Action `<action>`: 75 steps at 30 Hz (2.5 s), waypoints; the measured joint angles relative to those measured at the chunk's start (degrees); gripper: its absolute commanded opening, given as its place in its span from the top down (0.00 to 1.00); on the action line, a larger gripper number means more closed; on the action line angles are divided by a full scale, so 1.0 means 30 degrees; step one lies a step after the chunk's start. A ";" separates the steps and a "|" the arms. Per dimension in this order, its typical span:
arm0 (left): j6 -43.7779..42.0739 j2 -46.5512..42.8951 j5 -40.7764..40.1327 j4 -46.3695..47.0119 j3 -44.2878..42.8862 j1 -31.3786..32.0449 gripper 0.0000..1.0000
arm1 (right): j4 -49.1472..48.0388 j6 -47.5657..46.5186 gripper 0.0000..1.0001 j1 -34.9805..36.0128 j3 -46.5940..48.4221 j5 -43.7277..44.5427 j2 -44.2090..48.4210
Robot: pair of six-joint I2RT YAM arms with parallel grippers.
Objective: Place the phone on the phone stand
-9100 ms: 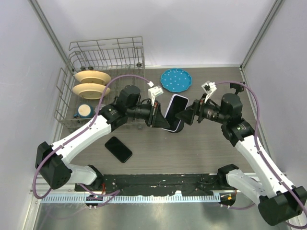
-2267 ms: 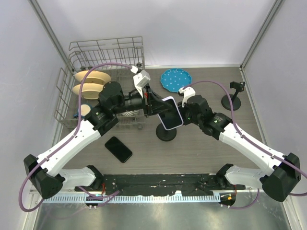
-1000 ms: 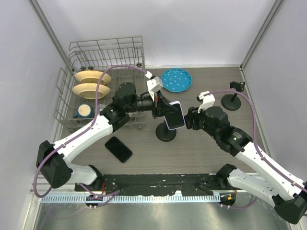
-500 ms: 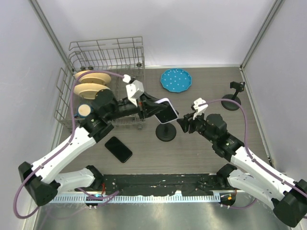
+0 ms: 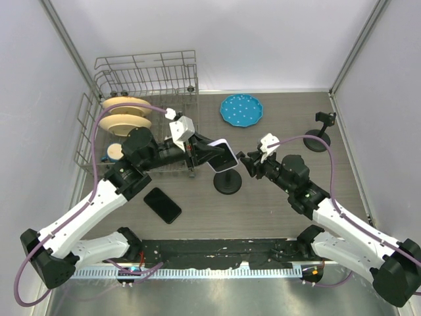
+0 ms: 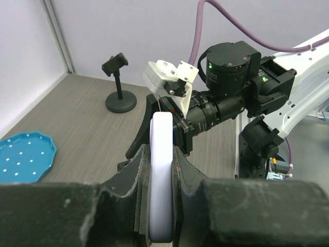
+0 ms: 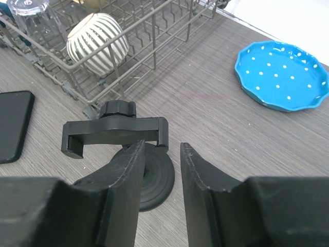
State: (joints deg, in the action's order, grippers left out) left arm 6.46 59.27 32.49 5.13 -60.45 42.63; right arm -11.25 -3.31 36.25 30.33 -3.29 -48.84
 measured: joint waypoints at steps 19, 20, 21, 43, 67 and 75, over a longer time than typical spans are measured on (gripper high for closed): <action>-0.0175 -0.0313 -0.0036 -0.0248 0.0022 0.0036 1.00 | -0.0248 -0.0692 0.71 0.0000 0.0058 0.0066 -0.1209; -0.0175 -0.0313 -0.0022 -0.0248 0.0022 0.0044 1.00 | -0.0262 -0.0750 0.71 0.0000 0.0073 0.0073 -0.1224; -0.0175 -0.0313 -0.0022 -0.0248 0.0022 0.0051 1.00 | -0.0284 -0.0809 0.71 0.0000 0.0087 0.0073 -0.1224; -0.0109 0.0699 0.0058 -0.0342 0.0015 0.0051 1.00 | -0.0007 -0.0597 0.99 0.0000 0.0437 -0.0087 -0.1399; -0.2645 0.8888 0.9333 0.1559 -0.4823 0.0051 1.00 | 0.2710 0.2688 0.99 -0.4182 0.3679 -0.7468 -0.4430; -0.4663 1.0426 0.9930 -0.0255 -0.5996 0.0058 1.00 | 0.3381 0.2659 0.99 -0.4211 0.4328 -0.8408 -0.4983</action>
State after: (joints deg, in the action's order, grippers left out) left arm -7.53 90.54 62.28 4.36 -78.43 42.81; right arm -1.10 4.67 23.62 43.31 -28.51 -63.79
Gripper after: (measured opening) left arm 0.185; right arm 0.181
